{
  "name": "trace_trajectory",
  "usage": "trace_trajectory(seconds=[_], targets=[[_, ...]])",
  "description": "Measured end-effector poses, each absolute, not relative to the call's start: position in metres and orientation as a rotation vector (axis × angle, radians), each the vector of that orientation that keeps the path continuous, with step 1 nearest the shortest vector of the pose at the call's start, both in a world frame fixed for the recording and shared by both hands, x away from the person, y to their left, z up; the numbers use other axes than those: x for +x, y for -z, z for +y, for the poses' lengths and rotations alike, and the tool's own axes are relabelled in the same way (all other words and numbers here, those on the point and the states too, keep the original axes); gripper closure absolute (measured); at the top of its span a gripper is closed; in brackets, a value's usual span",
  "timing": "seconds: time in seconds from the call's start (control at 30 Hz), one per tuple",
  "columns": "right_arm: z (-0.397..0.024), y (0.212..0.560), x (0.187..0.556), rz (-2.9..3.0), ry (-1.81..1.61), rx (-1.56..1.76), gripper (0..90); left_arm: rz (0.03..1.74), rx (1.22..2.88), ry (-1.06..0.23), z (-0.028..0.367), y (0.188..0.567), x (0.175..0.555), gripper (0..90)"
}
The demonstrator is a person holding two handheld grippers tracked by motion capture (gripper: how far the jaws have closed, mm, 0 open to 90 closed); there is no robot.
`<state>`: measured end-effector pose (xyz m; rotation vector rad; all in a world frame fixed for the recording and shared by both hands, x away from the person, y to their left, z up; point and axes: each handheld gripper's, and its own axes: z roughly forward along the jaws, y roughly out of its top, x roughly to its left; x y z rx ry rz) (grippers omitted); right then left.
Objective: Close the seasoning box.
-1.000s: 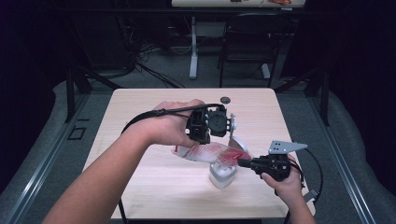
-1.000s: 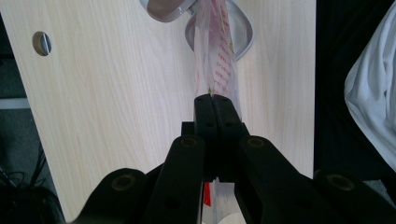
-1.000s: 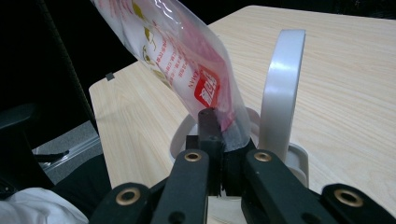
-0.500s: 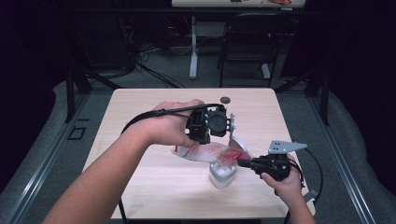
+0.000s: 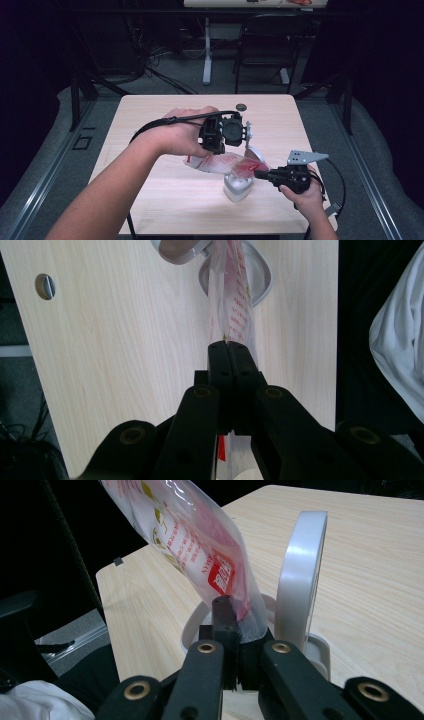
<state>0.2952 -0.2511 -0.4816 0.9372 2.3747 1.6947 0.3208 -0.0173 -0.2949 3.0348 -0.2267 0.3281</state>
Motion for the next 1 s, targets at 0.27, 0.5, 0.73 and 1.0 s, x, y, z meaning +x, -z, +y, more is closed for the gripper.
trace_trajectory(seconds=[0.27,0.5,0.73,1.0], targets=[[-0.2512,0.4812,0.2952,2.374,-1.693,0.934,89.7,-0.224,3.036,-0.331,-0.0178,0.2943,0.321,90.0],[-0.2514,0.4814,0.2954,2.375,-1.692,0.936,89.7,-0.231,3.04,-0.324,-0.0188,0.294,0.3214,90.0],[-0.2504,0.481,0.2953,2.373,-1.697,0.93,89.7,-0.223,3.036,-0.326,-0.0177,0.2935,0.3205,90.0],[-0.2498,0.48,0.295,2.378,-1.7,0.923,89.7,-0.233,3.044,-0.336,-0.0187,0.2912,0.3199,90.0]])
